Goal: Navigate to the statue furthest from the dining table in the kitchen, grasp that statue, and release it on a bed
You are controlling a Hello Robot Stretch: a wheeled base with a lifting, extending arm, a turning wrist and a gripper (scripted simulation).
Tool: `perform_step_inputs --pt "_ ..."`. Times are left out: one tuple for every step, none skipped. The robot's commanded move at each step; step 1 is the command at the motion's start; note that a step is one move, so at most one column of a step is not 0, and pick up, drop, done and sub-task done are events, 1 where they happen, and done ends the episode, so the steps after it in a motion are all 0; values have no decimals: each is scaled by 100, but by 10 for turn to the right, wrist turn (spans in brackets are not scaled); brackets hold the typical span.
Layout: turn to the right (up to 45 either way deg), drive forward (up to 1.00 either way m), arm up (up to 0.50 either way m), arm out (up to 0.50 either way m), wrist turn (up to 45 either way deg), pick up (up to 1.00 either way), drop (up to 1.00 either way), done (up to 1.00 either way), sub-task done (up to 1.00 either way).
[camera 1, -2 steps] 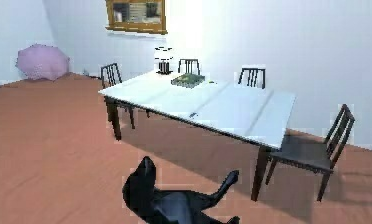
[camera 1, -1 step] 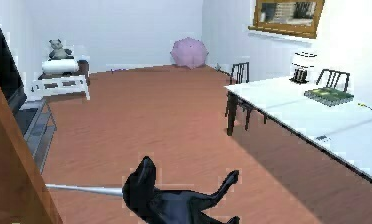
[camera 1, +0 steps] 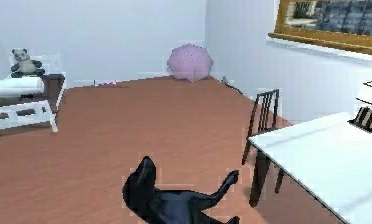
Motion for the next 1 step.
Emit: perform_step_inputs --pt "-60 0 0 0 0 0 0 0 0"
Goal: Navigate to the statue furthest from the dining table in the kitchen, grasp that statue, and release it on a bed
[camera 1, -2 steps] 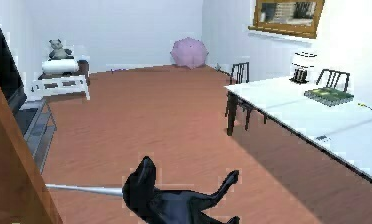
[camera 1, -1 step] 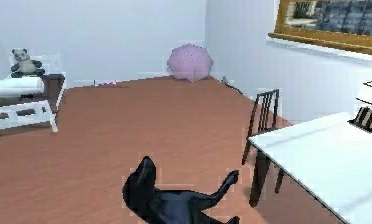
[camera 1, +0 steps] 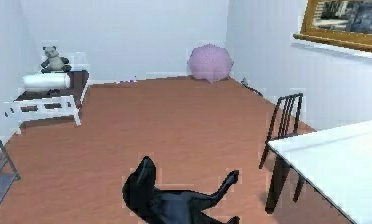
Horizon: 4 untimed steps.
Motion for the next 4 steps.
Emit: perform_step_inputs --pt "0 50 0 0 0 0 0 0 0" --pt "-210 0 0 0 0 0 0 0 0" --pt "0 100 0 0 0 0 0 0 0" --pt "-30 0 0 0 0 0 0 0 0"
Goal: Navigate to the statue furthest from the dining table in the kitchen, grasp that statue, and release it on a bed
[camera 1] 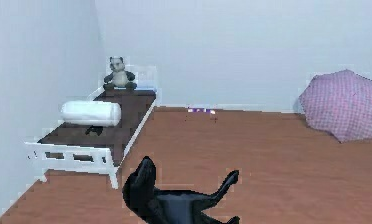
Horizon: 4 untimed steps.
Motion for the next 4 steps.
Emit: perform_step_inputs --pt "0 100 0 0 0 0 0 0 0" --pt "0 45 0 0 0 0 0 0 0" --pt "450 0 0 0 0 0 0 0 0" --pt "60 0 0 0 0 0 0 0 0"
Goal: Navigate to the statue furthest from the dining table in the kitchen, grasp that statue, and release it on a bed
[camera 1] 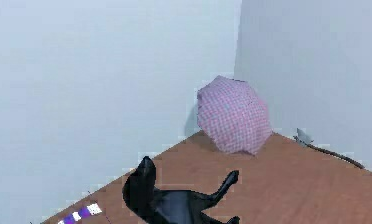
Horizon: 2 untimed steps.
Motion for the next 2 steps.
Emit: perform_step_inputs --pt "-450 0 0 0 0 0 0 0 0" --pt "-120 0 0 0 0 0 0 0 0"
